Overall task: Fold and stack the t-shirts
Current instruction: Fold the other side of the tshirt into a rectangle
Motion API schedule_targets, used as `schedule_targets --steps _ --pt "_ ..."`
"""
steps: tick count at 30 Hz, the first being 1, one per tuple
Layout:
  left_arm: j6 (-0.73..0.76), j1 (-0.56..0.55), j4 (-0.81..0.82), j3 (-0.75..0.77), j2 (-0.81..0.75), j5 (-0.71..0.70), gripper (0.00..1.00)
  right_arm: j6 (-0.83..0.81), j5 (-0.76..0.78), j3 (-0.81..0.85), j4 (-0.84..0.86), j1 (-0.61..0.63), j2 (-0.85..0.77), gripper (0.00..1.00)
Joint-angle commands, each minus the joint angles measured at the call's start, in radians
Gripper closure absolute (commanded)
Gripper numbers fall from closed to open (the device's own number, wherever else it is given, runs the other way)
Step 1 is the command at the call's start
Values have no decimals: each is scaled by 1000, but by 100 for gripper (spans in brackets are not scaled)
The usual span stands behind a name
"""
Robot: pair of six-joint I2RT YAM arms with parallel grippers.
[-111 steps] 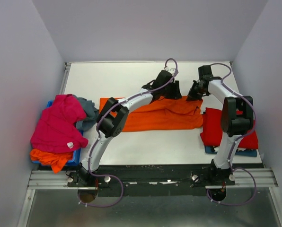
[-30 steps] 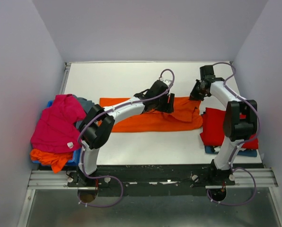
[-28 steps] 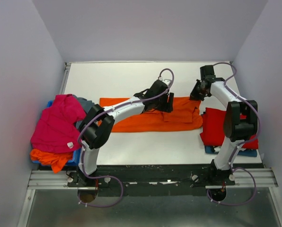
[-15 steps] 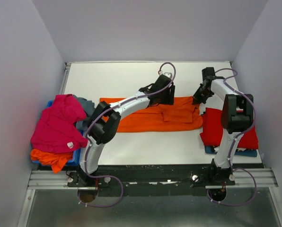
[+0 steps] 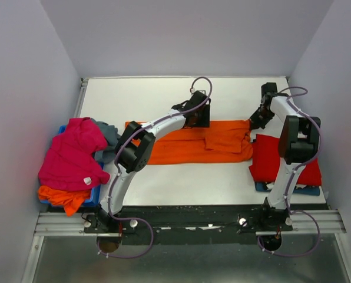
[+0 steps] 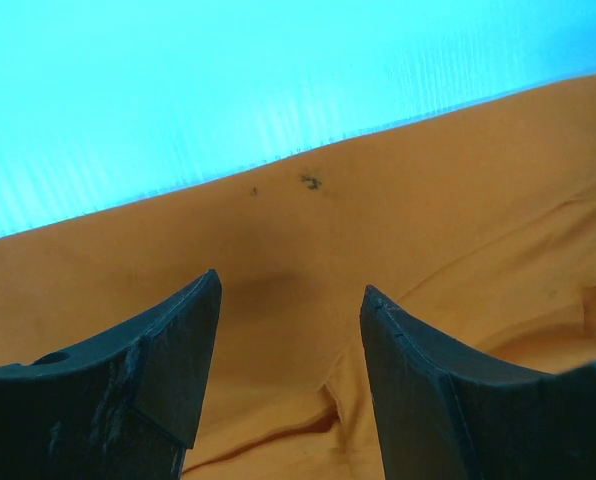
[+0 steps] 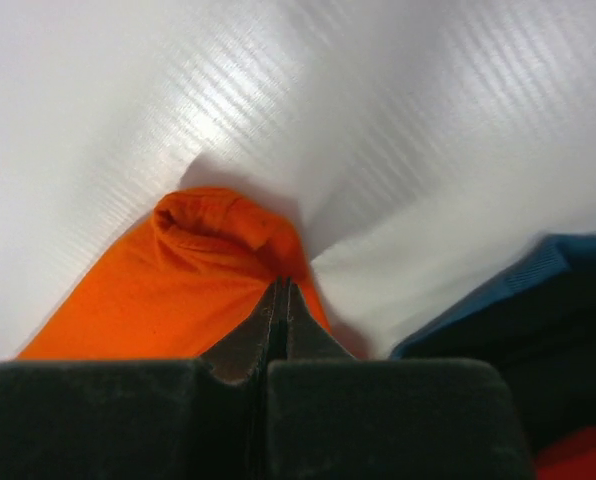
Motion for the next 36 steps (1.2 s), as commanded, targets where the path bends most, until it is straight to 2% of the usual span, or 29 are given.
schedule_targets --steps 1,8,17,22,28,36 --pt "5 9 -18 29 4 -14 31 -12 66 -14 1 -7 -50 99" --pt "12 11 8 52 14 29 32 -82 54 -144 84 28 -246 98" --pt "14 -18 64 87 48 114 34 -86 42 -357 84 184 -340 99" --pt "25 -42 62 145 96 124 34 -83 29 -529 165 220 -458 79" --pt "23 -45 76 200 151 148 35 -72 52 -592 165 221 -512 61" --pt "32 -43 56 274 231 172 35 -77 6 -622 188 221 -533 60"
